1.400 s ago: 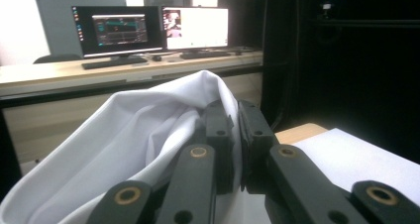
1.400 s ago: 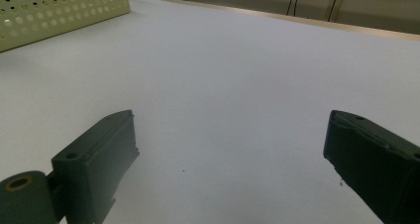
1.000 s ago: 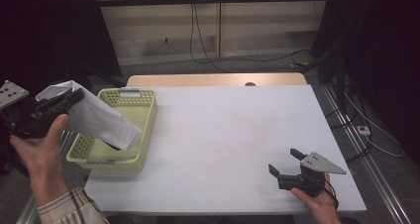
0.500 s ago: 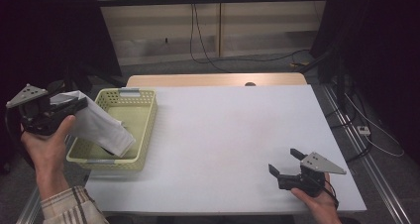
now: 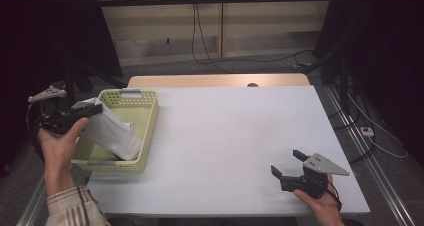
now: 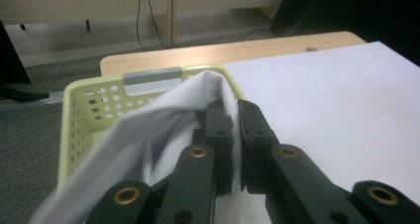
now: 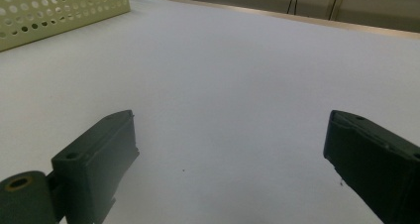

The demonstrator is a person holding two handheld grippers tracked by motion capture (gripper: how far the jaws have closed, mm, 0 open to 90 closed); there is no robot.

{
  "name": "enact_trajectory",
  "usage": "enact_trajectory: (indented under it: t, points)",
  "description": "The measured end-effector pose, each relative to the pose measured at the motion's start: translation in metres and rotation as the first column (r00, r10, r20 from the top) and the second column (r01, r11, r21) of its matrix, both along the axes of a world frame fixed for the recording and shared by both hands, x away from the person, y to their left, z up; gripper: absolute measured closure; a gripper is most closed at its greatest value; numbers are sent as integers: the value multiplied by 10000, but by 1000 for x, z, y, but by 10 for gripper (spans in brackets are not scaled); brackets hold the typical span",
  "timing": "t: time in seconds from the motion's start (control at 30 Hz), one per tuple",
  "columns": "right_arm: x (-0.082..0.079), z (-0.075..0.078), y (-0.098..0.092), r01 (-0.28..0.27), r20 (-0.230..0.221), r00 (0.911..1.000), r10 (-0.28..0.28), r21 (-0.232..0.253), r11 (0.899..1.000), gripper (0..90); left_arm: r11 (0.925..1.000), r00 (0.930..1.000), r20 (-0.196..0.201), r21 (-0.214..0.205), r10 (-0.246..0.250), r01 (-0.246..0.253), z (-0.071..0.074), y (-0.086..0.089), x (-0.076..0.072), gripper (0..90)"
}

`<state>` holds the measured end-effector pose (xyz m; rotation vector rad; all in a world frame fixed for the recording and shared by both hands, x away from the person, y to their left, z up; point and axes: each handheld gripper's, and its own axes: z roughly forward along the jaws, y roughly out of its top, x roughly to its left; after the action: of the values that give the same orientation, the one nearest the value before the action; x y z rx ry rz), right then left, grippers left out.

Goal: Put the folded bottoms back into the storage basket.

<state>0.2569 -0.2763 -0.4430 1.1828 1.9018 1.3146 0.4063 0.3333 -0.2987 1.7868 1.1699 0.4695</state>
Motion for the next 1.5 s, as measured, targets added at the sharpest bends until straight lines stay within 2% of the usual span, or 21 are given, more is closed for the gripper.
enact_trajectory:
  t: [0.1, 0.27, 0.33, 0.4, 0.47, 0.57, 0.67, 0.77, 0.8, 0.97, 1.1, 1.17, 1.27, 1.4, 1.43, 1.5]
  points:
    - [0, 0, 0, -2, -17, 10000, 2, 1, 10000, 59, 9997, 9997, 7, 42, -229, 229, -4, -11, 8, 852]
    - [0, 0, 0, 0, -23, 10000, 0, -5, 10000, 59, 9954, 9980, 166, -731, -603, 613, -15, -20, 19, 852]
    - [0, 0, 0, 9, -27, 10000, -9, 0, 10000, 59, 9940, 9981, 175, -916, -587, 601, -19, -21, 23, 852]
    - [0, 0, 0, -9, -18, 10000, 9, -14, 10000, 59, 9949, 9993, 122, -931, -366, 376, -23, -18, 25, 852]
    - [0, 0, 0, -4, -31, 10000, 4, -2, 10000, 59, 9981, 9999, -46, -609, 90, -93, -26, -15, 27, 851]
    - [0, 0, 0, -6, -26, 10000, 6, 2, 10000, 59, 9972, 9968, -292, -17, 747, -748, -33, -8, 31, 851]
    - [0, 0, 0, 1, -50, 10000, -1, 22, 10000, 59, 9950, 9930, -660, -140, 979, -990, -41, 2, 36, 850]
    - [0, 0, 0, -26, -49, 10000, 26, 28, 10000, 59, 9922, 9872, -995, 172, 1248, -1237, -47, 7, 38, 850]
    - [0, 0, -1, -14, -74, 10000, 14, 38, 10000, 59, 9919, 9861, -1092, 337, 1252, -1222, -48, 9, 38, 850]
    - [1, -1, -1, 21, -83, 10000, -21, 24, 10000, 60, 9921, 9829, -1409, 574, 1189, -1118, -46, 13, 28, 850]
    - [1, -1, -1, 57, -98, 9999, -57, 10, 10000, 61, 9881, 9796, -1616, 1156, 1195, -1014, -41, 14, 21, 850]
    - [1, -1, 0, 62, -97, 9999, -62, 4, 10000, 62, 9806, 9754, -1762, 1663, 1326, -1033, -42, 15, 19, 849]
    - [1, -1, 0, 43, -96, 9999, -42, 3, 10000, 63, 9796, 9666, -2021, 1553, 1577, -1274, -50, 22, 18, 849]
    - [1, -1, 0, 58, -131, 9999, -58, 26, 10000, 64, 9693, 9472, -2438, 1809, 2082, -1665, -63, 25, 21, 849]
    - [2, -1, 0, 26, -100, 9999, -26, -8, 10000, 64, 9701, 9467, -2543, 1895, 1977, -1517, -64, 27, 22, 849]
    - [2, -1, 0, 55, -118, 9999, -55, 17, 10000, 64, 9719, 9467, -2521, 1732, 2005, -1597, -67, 25, 25, 849]
